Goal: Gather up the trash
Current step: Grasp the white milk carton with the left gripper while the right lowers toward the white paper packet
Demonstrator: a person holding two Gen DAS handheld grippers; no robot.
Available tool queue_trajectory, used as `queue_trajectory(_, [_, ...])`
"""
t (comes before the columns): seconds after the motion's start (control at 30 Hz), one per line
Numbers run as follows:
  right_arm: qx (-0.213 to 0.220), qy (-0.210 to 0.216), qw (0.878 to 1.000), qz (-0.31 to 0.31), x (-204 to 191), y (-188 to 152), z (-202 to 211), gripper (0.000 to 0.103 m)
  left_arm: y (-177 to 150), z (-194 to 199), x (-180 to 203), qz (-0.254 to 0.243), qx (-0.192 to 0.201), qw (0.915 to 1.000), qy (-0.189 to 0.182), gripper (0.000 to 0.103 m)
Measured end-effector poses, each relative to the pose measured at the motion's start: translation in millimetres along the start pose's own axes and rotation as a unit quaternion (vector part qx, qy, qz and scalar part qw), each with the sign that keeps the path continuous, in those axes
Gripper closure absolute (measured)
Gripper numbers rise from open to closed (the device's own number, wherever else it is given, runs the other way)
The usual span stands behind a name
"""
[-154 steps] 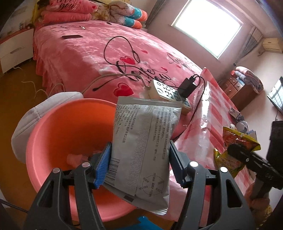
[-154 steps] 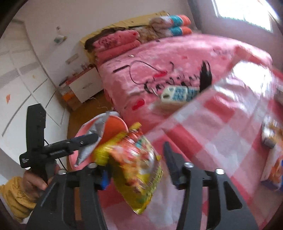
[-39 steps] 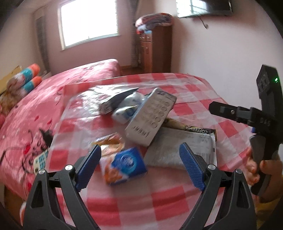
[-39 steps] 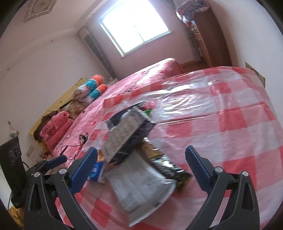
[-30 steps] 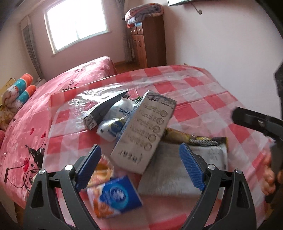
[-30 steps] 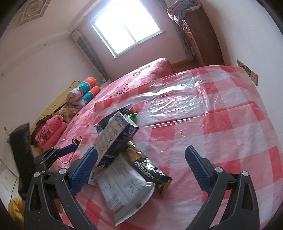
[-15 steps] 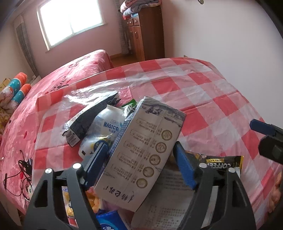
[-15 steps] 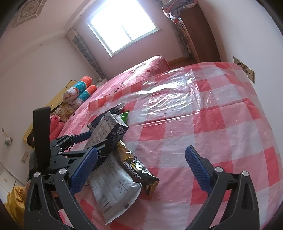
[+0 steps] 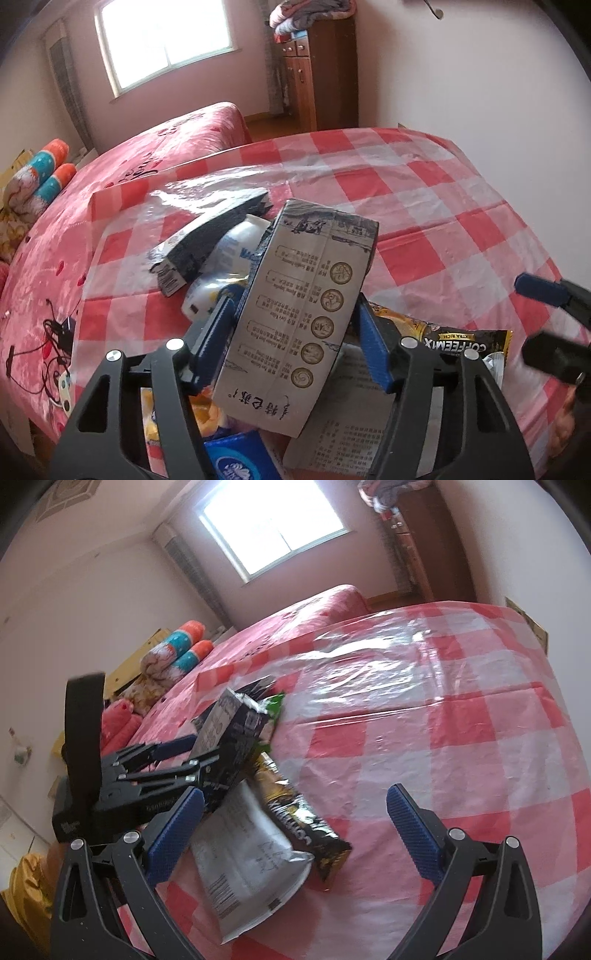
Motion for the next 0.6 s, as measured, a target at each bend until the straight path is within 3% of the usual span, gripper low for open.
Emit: queue_trajectory(0.6, [-0.065,-0.003,0.988,0.142,-59,-29,-30,0.005,-27,59,-40,0.095,0.024,0.9945,-0.037,0.047])
Point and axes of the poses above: each gripper's, at about its wrist camera, not at the fingertips, and z roughly against the way its jaws point, x to its right, y to its top, the point moved 3 cm from there along -z, roughly the way its jaws point, and after that the axes turned 2 degrees about -y, right-handed, at the moved point
